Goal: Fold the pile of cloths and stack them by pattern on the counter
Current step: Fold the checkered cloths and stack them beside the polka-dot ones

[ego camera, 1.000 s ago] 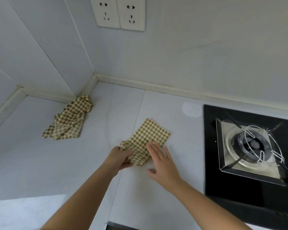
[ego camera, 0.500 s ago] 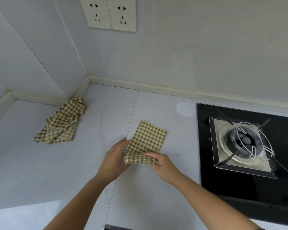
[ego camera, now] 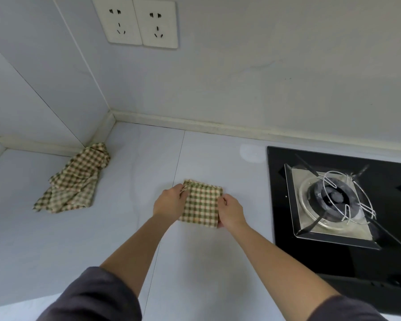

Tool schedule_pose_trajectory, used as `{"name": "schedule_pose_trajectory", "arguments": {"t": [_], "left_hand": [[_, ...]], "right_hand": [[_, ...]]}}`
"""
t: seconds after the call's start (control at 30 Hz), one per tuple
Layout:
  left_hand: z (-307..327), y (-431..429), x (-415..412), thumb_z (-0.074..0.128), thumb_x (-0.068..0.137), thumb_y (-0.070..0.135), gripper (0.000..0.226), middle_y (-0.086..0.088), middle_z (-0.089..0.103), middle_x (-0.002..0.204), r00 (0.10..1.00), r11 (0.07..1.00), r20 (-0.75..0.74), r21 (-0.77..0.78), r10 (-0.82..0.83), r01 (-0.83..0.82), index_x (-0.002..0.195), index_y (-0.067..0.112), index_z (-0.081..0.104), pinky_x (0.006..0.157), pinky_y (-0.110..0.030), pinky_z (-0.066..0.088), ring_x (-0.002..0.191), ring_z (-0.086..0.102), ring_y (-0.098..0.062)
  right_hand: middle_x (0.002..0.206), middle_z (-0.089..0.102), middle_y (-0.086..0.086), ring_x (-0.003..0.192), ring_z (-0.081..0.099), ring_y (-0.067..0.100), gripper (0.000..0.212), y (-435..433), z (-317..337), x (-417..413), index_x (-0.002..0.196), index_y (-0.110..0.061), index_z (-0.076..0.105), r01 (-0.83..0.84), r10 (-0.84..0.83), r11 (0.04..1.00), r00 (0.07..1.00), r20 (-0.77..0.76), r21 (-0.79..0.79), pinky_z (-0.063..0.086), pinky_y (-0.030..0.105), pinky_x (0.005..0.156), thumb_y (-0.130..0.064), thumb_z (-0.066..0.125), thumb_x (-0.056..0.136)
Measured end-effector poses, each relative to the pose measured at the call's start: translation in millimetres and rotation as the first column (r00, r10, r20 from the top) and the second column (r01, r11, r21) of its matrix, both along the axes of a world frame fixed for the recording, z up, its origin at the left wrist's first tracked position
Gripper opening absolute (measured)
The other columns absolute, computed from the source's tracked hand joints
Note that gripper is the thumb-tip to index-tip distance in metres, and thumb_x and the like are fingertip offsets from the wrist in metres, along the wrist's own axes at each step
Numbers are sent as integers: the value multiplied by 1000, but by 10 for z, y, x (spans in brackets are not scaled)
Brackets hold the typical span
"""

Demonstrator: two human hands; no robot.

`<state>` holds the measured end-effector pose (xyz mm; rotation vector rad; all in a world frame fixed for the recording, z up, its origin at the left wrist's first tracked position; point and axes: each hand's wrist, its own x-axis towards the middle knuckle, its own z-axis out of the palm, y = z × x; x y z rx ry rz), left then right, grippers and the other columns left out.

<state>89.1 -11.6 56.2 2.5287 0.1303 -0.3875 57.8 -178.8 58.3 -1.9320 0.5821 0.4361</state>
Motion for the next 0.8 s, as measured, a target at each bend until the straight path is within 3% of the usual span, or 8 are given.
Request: {"name": "schedule_pose_trajectory", "arguments": {"t": [0.2,0.37,0.43,0.5,0.53,0.63,0.73,0.8], "left_hand": [[21,-160,141,26,104,37,35,-4,51,76,997,972,10,223,-74,70,108,12,51,61,-31,41,71,51,-24],[48,-142,123,31,100,42,35,-1,60,79,997,983,9,166,74,-74,113,14,48,62,-34,50,71,60,-22],[58,-83,25,38,98,36,35,-3,64,102,979,979,202,196,20,-61,124,14,46,70,-35,47,88,62,-23],[7,-53,-94,37,95,29,42,-7,59,124,903,962,396,267,-169,63,131,10,49,85,-40,47,110,58,-26],[-45,-60,-156,34,94,29,48,-8,56,133,875,938,406,318,-265,136,134,8,48,94,-44,45,121,54,-27],[-292,-63,-317,22,97,41,61,-9,35,152,855,828,232,456,-464,325,146,6,34,111,-55,25,142,30,-25],[-460,-14,-335,-3,99,50,69,-8,22,158,874,782,82,493,-479,382,149,9,22,110,-58,16,146,17,-26],[-440,-3,-298,-21,91,50,72,-4,-6,160,882,748,-20,520,-471,412,151,13,-3,115,-59,3,148,-5,-26]], "right_hand": [[80,56,0,75,58,21,31,66,-31,55,104,-10,53,-14,22,958,999,25,-285,56,41,71,-29,28,104],[92,60,1,81,61,21,32,44,-3,116,118,-12,49,-60,41,941,997,-63,-334,55,38,70,-34,30,103],[94,60,0,83,60,20,23,4,24,51,114,-16,47,-124,163,852,986,33,-509,52,36,68,-31,38,100],[115,61,5,102,59,25,28,-54,-51,-47,121,-14,52,-107,372,712,896,243,-694,48,38,81,-21,48,94],[129,57,8,117,56,29,37,-63,-98,-83,128,-12,52,-124,468,658,840,274,-743,47,43,92,-18,49,92],[151,40,8,140,37,30,54,-62,-232,-134,143,-8,43,-327,671,476,735,97,-816,35,56,106,-33,35,96],[154,35,6,140,35,32,63,-79,-362,-144,145,-8,35,-460,696,394,715,-68,-796,33,63,105,-46,25,95],[160,17,4,146,21,34,68,-75,-362,-109,149,-11,15,-527,705,338,690,-162,-780,15,63,111,-50,10,94]]}}
